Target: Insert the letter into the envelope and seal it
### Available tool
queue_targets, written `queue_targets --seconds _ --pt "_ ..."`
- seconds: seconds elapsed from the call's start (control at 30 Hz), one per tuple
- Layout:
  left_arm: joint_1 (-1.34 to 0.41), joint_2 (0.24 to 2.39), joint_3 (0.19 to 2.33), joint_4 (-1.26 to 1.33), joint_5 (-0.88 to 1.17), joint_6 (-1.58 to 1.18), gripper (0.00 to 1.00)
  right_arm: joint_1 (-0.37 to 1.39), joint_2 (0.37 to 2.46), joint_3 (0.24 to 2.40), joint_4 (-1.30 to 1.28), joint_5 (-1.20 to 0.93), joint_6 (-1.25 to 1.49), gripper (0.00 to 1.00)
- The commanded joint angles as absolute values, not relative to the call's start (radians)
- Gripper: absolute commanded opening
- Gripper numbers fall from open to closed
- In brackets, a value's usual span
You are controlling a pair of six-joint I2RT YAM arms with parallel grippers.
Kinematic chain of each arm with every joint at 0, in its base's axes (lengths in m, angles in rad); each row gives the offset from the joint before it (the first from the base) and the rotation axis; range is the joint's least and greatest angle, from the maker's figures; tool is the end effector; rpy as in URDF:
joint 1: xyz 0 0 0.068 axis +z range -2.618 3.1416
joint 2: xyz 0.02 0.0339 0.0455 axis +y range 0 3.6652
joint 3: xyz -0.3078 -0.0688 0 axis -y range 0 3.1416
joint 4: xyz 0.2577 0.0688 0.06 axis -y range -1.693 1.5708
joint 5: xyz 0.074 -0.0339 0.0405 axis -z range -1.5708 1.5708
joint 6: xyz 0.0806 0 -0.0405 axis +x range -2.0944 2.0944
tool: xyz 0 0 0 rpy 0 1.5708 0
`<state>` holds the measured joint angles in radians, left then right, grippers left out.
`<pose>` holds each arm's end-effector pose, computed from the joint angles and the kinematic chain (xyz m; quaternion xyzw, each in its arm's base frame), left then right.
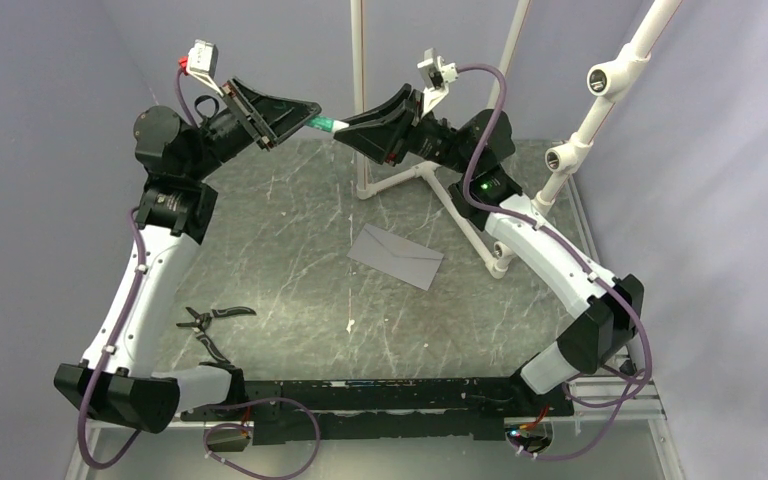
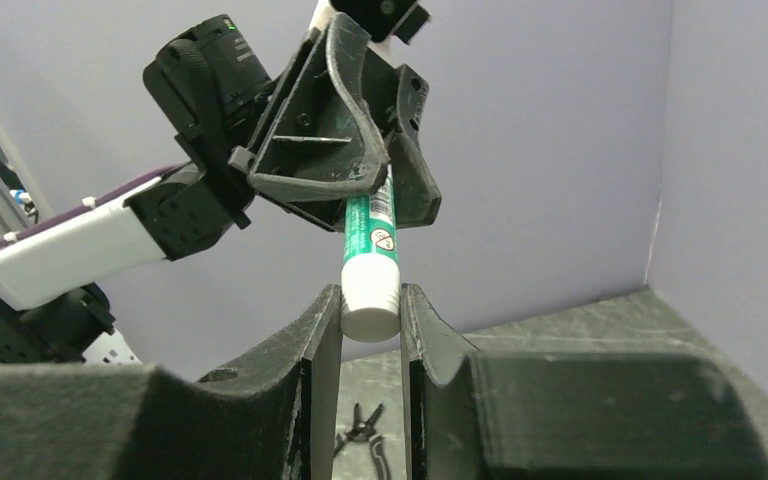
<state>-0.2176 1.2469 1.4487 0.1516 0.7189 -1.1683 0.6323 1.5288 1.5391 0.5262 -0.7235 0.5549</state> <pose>0.2705 -0.1142 0.5623 0.0116 0.6080 -0.6453 0.4624 0.2747 0.2674 0.5524 -0.3253 0.4502 0.5998 0.5760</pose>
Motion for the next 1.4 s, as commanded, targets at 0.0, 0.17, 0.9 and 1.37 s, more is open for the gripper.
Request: queue_targets --seconds 0.0,0.17,0.9,1.37 --pt "-0.329 1.300 1.384 -0.101 0.830 -0.987 0.02 0.685 1.523 1.605 0.712 -0.665 0.690 0.00" --pt "-0.333 1.289 1.331 -0.128 0.811 -0.973 0.02 0.663 1.500 1.566 0.782 -0.583 0.741 0.00" --pt "-0.362 1.374 1.282 -0.127 0.913 -0.956 0.02 0.644 1.599 1.686 0.725 -0.752 0.779 0.00" --pt "-0.263 1.333 1.121 0.354 0.873 -1.560 0.02 0.613 1.500 1.583 0.249 -0.618 0.433 0.11"
